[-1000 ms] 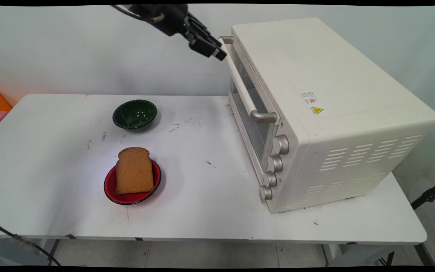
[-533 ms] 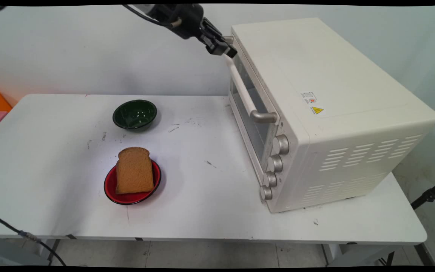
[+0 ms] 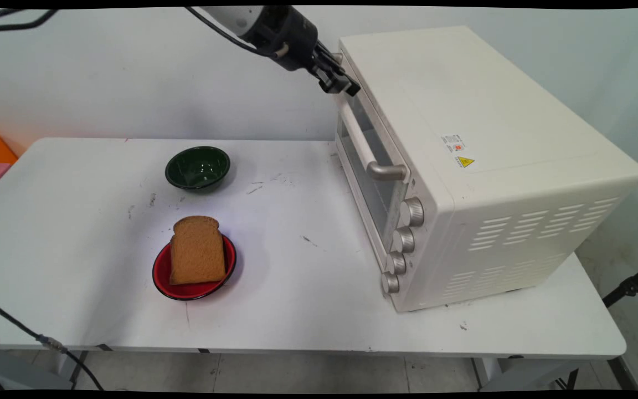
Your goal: Open the oven
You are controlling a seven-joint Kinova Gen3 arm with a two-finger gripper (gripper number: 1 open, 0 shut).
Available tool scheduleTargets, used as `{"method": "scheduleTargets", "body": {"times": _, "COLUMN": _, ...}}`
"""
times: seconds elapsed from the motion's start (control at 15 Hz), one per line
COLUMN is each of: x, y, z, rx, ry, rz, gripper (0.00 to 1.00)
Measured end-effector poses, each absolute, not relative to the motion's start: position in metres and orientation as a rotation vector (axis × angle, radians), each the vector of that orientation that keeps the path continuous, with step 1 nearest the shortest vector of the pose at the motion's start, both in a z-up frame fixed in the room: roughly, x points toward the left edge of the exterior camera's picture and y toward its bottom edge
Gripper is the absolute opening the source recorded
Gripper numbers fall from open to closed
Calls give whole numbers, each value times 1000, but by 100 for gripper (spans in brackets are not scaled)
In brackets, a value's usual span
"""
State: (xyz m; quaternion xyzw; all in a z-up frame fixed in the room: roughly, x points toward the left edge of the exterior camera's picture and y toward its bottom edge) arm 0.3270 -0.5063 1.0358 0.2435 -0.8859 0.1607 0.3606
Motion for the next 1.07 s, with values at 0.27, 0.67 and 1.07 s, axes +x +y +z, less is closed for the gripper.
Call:
{"method": "scheduleTargets", "body": {"times": 0.27, "x": 319, "y": -509, "z": 1028, "rx": 623, "ry": -2299, "rz": 419, "gripper": 0}}
{"method": "scheduleTargets", "body": {"times": 0.67, "x": 314, "y": -508, "z": 1017, "rx": 621, "ry": -2326, "rz": 418, "gripper": 0}}
{"method": "scheduleTargets", "body": {"times": 1.07, "x": 317, "y": -505, "z": 1013, "rx": 623, "ry": -2341, "rz": 412, "gripper": 0}}
